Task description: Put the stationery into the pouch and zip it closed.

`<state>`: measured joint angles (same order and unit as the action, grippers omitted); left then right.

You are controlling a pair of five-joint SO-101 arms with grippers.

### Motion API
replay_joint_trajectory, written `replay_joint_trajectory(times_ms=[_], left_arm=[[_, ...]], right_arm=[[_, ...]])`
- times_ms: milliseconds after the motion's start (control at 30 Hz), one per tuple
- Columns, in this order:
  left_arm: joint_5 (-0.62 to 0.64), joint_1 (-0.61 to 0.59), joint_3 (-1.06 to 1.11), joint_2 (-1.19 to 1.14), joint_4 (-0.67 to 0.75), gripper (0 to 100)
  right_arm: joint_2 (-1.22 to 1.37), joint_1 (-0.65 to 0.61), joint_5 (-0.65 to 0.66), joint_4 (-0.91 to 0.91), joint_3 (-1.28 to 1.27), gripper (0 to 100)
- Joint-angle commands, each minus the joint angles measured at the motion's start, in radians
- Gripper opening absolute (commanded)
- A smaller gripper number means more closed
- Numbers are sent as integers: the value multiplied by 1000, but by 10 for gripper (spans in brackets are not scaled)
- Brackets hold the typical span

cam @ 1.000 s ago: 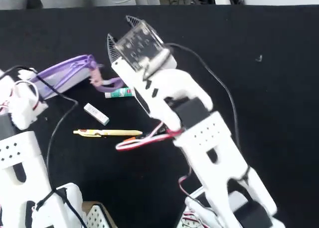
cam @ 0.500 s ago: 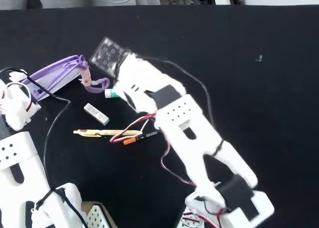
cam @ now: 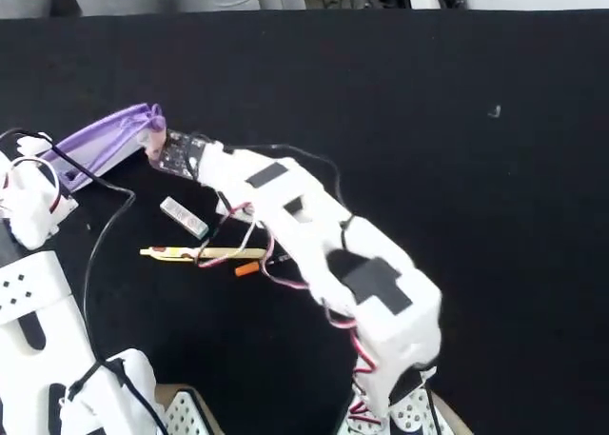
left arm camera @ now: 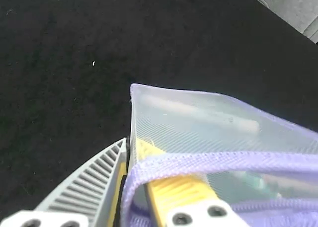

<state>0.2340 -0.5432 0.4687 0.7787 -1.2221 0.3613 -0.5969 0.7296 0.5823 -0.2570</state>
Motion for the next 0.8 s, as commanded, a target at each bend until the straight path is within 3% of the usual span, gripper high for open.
replay_joint_trajectory(times_ms=[0,333,533,767], left_arm=[[6,-10,-59,12,20,28],[6,-10,-59,12,20,28],[6,-10,-58,12,20,28],[6,-10,-58,12,20,28]], right_arm=[[96,-12,21,61,196,166],[252,14,28,138,407,165],[311,40,28,218,513,8],[303,121,23,358,628,11]])
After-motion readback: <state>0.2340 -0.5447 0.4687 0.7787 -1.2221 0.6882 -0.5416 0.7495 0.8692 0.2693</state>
